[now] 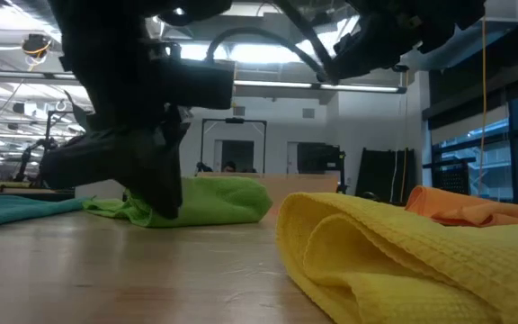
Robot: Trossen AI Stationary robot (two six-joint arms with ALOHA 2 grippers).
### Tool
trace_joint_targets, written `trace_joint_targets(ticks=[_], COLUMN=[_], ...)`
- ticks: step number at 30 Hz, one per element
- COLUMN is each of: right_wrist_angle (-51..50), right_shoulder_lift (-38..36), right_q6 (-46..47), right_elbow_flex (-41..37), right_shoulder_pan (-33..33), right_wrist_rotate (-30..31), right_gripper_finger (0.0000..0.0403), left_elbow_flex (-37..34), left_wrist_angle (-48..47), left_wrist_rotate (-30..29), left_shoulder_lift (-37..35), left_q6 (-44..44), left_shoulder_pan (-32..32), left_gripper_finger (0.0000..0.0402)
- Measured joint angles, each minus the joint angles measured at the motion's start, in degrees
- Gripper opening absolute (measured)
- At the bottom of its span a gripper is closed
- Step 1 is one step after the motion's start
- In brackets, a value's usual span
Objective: Roll microfiber towels into tight, uniform cylinder then place into a basket
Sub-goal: Roll the green microfiber cloth
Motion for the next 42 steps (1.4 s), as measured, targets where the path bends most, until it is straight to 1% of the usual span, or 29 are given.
trace_joint_targets(ticks=[8,15,20,22,24,27,29,34,38,42], right_wrist_angle=[0.01,0.00,0.01,0.01,0.01,0.01,0.01,0.01,0.01,0.01], right_shoulder_lift=[0.02,0.02,0.02,0.02,0.02,0.02,0.02,0.02,0.02,0.02], right_q6=[0.02,0.02,0.02,0.02,0.04,0.04,0.04,0.04,0.04,0.04], right_elbow_flex=[0.00,0.00,0.00,0.00,0.00,0.00,0.00,0.00,0.00,0.00], right_shoulder_pan=[0.00,-0.01,0.00,0.00,-0.01,-0.01,0.00,-0.01,-0.02,-0.02], right_wrist_rotate=[0.00,-0.01,-0.02,-0.02,-0.02,-0.02,-0.02,-0.02,-0.02,-0.04], right_gripper_finger=[0.0119,0.0119,0.0119,0.0119,0.0119,0.0119,0.0119,0.0119,0.0119,0.0119], left_elbow_flex=[0.02,0.30,0.28,0.26,0.26,0.28,0.26,0.26,0.21,0.25], left_wrist_angle=[-0.05,-0.54,-0.56,-0.56,-0.54,-0.42,-0.44,-0.52,-0.53,0.00], left_wrist_rotate=[0.14,-0.19,-0.10,0.88,2.36,4.59,5.01,6.07,7.73,11.59], left_shoulder_lift=[0.10,2.66,3.17,3.22,3.25,3.25,3.29,3.15,1.12,-1.96], left_q6=[-0.47,-1.55,-1.92,-1.90,-1.93,-2.01,-2.53,-3.02,-3.36,-3.54], left_shoulder_pan=[0.07,0.11,0.32,0.48,0.78,1.28,1.46,1.49,1.58,1.27], left_gripper_finger=[0.0081,0.0081,0.0080,0.0075,0.0061,0.0028,0.0008,0.0002,0.0001,0.0000])
